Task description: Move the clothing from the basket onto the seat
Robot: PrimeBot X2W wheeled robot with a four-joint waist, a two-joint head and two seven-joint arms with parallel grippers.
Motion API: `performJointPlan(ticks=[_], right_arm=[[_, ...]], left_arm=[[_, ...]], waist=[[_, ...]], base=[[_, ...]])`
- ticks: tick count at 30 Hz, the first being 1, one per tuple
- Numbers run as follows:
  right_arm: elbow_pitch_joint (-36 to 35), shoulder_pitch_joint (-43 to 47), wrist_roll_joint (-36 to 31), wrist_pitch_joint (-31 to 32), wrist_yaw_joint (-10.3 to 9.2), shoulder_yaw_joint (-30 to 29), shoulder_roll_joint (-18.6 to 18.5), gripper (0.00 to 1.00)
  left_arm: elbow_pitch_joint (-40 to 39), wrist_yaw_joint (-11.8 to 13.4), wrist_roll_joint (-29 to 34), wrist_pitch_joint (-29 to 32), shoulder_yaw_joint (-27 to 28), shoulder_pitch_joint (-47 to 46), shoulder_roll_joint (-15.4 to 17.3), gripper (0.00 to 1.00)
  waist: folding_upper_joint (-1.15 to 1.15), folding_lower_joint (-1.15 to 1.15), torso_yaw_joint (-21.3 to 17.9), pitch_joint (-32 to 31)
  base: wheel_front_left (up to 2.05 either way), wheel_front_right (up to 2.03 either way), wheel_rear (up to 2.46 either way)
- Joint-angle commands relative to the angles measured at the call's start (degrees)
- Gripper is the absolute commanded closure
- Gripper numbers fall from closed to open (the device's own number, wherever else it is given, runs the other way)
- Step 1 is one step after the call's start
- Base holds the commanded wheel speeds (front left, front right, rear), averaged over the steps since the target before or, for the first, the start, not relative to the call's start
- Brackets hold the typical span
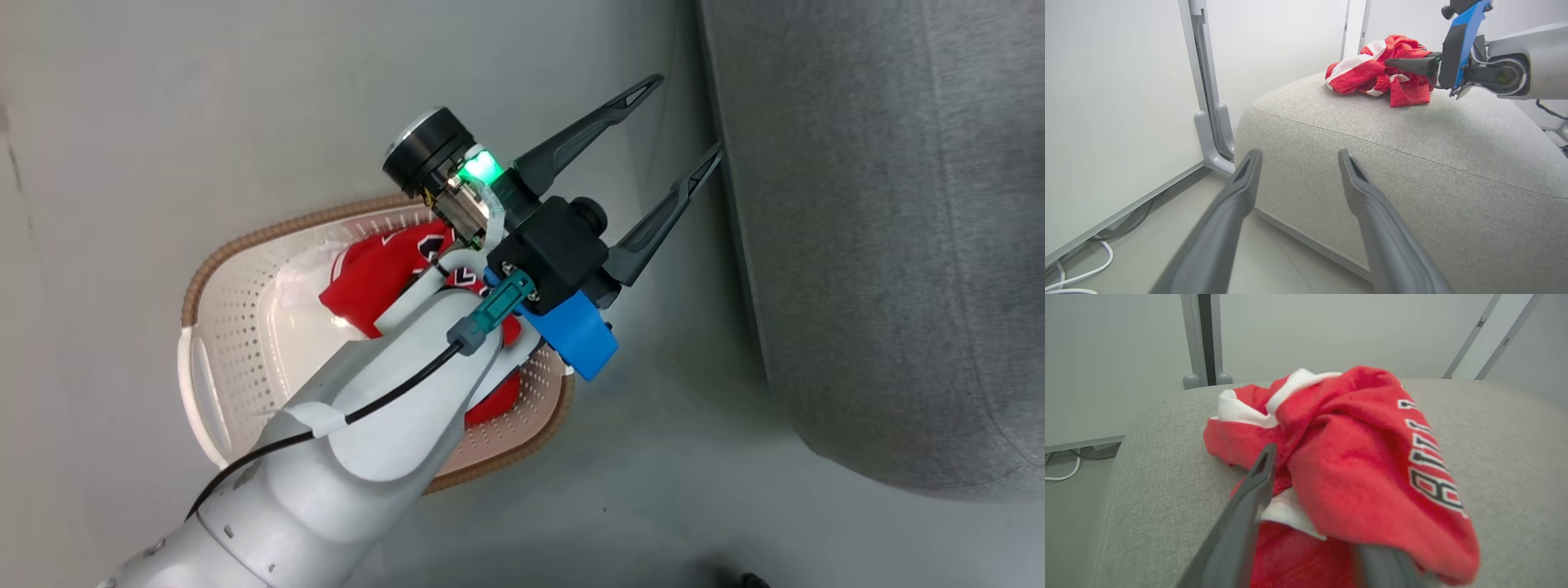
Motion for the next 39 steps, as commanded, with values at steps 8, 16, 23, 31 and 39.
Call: performJointPlan(ticks=[8, 16, 23, 31, 39], right_arm=[[-4.82, 11.55, -0.74, -0.22, 0.01, -0.18, 3.35, 0.00], [-14.43, 21.90, -0.71, -0.23, 0.01, 2.35, 7.31, 0.00], [-25.06, 28.01, -0.57, -0.22, 0.02, 7.30, 10.74, 0.00], [-32.25, 30.96, -0.45, -0.22, 0.01, 11.90, 12.27, 0.00], [-35.24, 33.65, -1.32, -0.22, 0.01, 15.50, 13.21, 0.00]], left_arm=[[-0.46, 0.64, -0.93, -0.16, 2.61, 5.45, 0.62, 0.00], [-1.38, 2.14, -1.74, -0.16, 7.53, 11.76, 1.97, 0.00], [-3.84, 3.96, -1.85, -0.16, 13.60, 18.09, 3.09, 0.00], [-8.01, 5.54, -1.25, -0.15, 21.55, 23.51, 3.07, 0.00], [-10.98, 5.39, -0.14, -0.15, 29.80, 28.85, 1.92, 0.00]], waist=[[0.00, 0.00, -1.04, -8.50], [0.00, 0.00, -0.81, -14.77], [0.00, 0.00, 1.75, -19.88], [0.00, 0.00, 6.35, -23.70], [0.00, 0.00, 11.81, -27.39]], base=[[0.00, 0.00, 0.00], [0.00, 0.00, 0.00], [0.00, 0.00, 0.00], [0.00, 0.00, 0.00], [0.00, 0.00, 0.00]])
